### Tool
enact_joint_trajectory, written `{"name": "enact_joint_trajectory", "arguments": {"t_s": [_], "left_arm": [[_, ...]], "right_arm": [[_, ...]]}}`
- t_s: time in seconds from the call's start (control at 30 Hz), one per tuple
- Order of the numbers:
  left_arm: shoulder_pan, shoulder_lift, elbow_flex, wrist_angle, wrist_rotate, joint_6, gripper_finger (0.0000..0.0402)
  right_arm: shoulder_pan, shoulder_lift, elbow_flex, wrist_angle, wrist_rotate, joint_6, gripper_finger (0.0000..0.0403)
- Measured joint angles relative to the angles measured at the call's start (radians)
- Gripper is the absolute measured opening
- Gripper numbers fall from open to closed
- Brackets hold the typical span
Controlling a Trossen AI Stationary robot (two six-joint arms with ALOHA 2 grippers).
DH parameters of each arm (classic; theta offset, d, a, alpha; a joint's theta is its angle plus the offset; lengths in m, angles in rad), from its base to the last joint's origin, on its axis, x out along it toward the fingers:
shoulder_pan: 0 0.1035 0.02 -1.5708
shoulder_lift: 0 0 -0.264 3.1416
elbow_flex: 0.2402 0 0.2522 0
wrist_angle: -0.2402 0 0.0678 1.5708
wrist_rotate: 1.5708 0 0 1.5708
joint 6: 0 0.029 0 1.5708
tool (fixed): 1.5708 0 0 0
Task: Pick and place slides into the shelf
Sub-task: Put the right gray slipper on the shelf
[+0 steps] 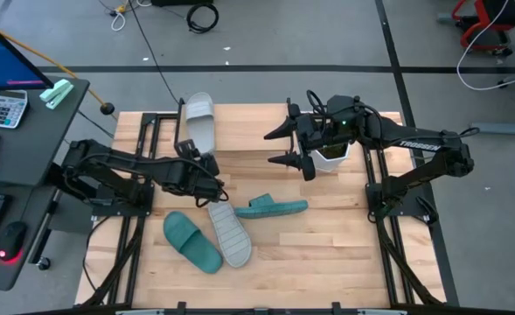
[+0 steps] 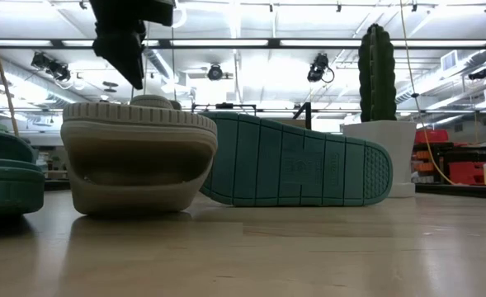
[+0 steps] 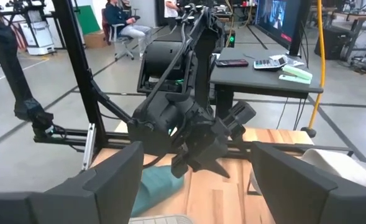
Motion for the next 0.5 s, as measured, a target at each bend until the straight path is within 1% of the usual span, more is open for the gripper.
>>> {"name": "enact_joint_trajectory", "arguments": {"t_s": [0.17, 0.33, 0.5], "left_arm": [[0.02, 0.0, 0.0, 0.012, -0.019, 0.001, 0.0235], [0.037, 0.001, 0.0, 0.07, -0.021, 0.002, 0.0217], [0.04, 0.053, -0.01, 0.092, -0.018, 0.006, 0.0205]], "right_arm": [[0.0, 0.0, 0.0, -0.011, 0.0, -0.022, 0.0304], [0.0, 0.0, 0.0, -0.041, -0.001, -0.031, 0.0303], [0.0, 0.0, 0.0, -0.054, 0.0, -0.048, 0.0303]]}}
